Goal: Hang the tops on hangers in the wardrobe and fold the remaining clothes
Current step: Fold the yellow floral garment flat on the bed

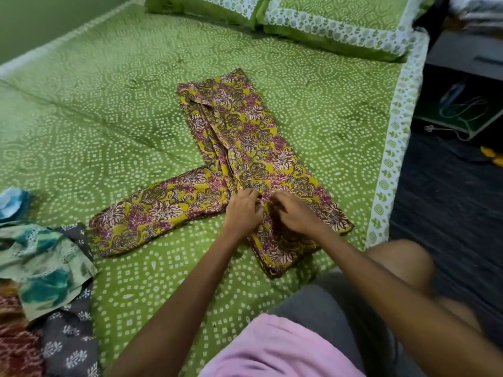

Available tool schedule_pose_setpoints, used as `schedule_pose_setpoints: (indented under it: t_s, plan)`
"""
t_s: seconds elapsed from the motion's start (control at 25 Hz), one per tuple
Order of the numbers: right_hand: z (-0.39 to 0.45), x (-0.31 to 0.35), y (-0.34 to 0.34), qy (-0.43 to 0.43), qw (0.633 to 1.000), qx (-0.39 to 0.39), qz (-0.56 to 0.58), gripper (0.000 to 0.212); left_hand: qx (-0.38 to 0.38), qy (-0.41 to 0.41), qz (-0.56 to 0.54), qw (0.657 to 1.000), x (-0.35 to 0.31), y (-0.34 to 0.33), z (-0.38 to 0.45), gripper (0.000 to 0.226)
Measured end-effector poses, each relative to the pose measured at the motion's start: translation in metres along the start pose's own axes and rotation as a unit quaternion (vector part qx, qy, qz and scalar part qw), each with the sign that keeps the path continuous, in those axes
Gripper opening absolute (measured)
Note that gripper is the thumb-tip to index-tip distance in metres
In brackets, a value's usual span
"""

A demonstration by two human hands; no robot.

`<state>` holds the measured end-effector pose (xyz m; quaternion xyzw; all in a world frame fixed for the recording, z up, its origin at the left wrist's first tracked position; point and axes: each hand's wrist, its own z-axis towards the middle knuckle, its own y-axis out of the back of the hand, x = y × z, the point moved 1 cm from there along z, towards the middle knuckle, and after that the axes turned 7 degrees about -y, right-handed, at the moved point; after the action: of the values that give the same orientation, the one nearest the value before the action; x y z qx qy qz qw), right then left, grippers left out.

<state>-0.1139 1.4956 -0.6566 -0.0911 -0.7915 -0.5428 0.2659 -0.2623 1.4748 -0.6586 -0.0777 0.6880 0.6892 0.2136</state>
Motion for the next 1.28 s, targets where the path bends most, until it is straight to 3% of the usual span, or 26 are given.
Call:
schedule_pose_setpoints:
  t_s: [0.08,0.28,0.44,0.64,0.88,1.04,1.16,1.28]
  plan:
    - [0.012,0.009,-0.019,-0.002,1.000,-0.004,-0.024,0.043,0.047,0.050,0.055,0.996,0.025,-0.001,0.024,0.045]
    - [0.038,0.006,-0.039,-0.041,0.993,-0.060,-0.094,0.056,0.018,0.114,0.075,0.990,0.069,0.009,0.059,0.056]
    - [0.081,0.024,-0.034,-0.050,0.993,-0.083,-0.064,0.055,-0.010,0.160,-0.043,0.986,0.095,0.013,0.095,0.060]
    - [0.145,0.047,-0.022,-0.055,0.990,-0.128,-0.029,0.040,-0.087,0.188,-0.158,0.965,0.134,0.025,0.147,0.042]
    - [0.184,0.034,-0.019,-0.092,0.990,-0.084,0.064,0.023,-0.165,0.184,-0.314,0.917,0.193,0.054,0.236,0.029]
    - [0.187,0.033,-0.018,-0.092,0.990,-0.054,0.087,0.016,-0.141,0.057,-0.150,0.977,0.246,0.067,0.278,0.025]
    - [0.200,0.043,-0.002,-0.129,0.991,0.002,0.047,0.016,-0.156,0.030,-0.084,0.984,0.274,0.075,0.295,0.029]
    - [0.236,0.070,0.027,-0.154,0.975,-0.089,0.132,0.023,-0.141,0.061,-0.022,0.988,0.293,0.080,0.315,0.049]
